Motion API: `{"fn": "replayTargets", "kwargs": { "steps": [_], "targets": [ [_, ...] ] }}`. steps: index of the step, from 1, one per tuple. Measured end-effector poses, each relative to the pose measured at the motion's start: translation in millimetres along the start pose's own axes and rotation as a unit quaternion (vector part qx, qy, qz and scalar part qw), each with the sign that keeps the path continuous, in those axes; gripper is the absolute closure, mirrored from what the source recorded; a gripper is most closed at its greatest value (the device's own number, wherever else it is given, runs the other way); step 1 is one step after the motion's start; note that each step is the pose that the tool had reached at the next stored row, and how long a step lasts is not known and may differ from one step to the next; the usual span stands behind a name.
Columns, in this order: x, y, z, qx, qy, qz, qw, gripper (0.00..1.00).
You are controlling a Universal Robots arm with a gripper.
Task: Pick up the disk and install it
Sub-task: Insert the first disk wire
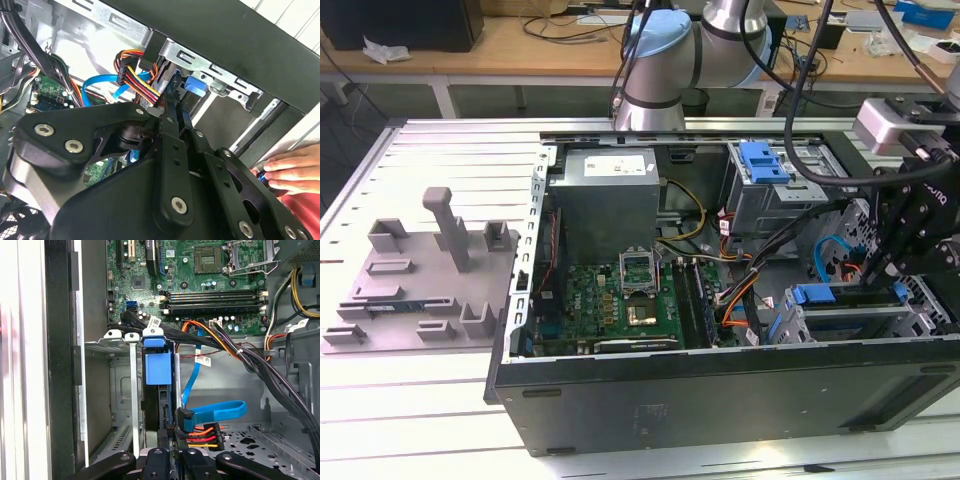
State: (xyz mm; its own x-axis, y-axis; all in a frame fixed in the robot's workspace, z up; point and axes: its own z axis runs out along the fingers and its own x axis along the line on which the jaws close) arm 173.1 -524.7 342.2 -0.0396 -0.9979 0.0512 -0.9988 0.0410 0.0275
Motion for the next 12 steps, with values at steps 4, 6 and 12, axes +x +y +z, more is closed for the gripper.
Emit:
{"fn": "replayTargets", "kwargs": {
  "steps": [4,6,12],
  "targets": [
    [0.0,0.0,0.5,0.0000,-0.0001,0.000,1.0000,0.83],
    [0.0,0.0,0.0,0.0000,-0.0003,0.000,1.0000,0.83],
    [0.2,0.1,-4.0,0.0001,0.0011,0.000,1.0000,0.83]
  ]
}}
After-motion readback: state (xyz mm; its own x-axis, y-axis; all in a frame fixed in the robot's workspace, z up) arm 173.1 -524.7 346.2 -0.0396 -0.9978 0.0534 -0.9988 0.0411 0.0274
